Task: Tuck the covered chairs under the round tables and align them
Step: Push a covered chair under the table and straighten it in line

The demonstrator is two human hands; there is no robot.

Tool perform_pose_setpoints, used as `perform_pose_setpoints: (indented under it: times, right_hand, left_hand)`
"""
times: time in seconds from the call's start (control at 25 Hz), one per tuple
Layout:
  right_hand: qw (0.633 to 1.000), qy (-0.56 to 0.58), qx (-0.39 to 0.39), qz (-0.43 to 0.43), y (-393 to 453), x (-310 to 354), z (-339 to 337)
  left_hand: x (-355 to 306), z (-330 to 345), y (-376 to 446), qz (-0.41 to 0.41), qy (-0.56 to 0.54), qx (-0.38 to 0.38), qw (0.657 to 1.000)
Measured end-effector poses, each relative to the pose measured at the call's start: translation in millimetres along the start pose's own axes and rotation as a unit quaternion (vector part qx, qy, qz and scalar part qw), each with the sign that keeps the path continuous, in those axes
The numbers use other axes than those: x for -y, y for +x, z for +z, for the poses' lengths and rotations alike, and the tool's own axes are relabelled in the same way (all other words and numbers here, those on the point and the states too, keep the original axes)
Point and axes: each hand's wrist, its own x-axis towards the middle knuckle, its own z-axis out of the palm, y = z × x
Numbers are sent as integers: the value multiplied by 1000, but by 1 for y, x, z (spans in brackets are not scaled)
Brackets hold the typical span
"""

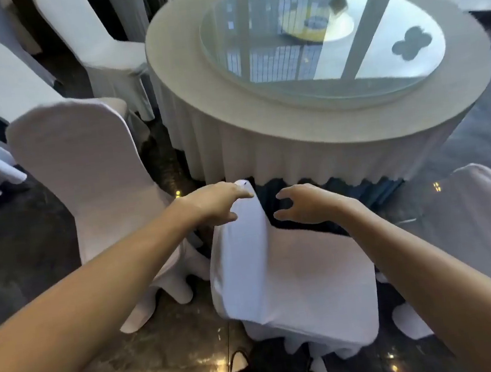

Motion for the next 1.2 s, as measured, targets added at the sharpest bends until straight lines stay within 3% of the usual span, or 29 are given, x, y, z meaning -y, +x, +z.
perform_pose_setpoints:
  times: [0.28, 0.52, 0.72, 1.0, 1.2]
  right_hand:
    - [993, 95, 36, 59, 13, 29, 83]
    - [964, 242, 69, 89, 21, 59, 153]
    - [936, 314, 43, 152, 35, 81, 202]
    - [938, 277, -73, 195, 54, 118, 236]
    - [947, 260, -66, 177, 37, 97, 241]
  left_hand:
    - [31, 53, 3, 15, 140, 57, 988]
    - [53, 79, 22, 44, 165, 70, 983]
    - [76, 85, 39, 123, 273, 22, 954]
    - [85, 84, 46, 222, 245, -43, 943]
    - [68, 96, 48, 250, 228, -34, 940]
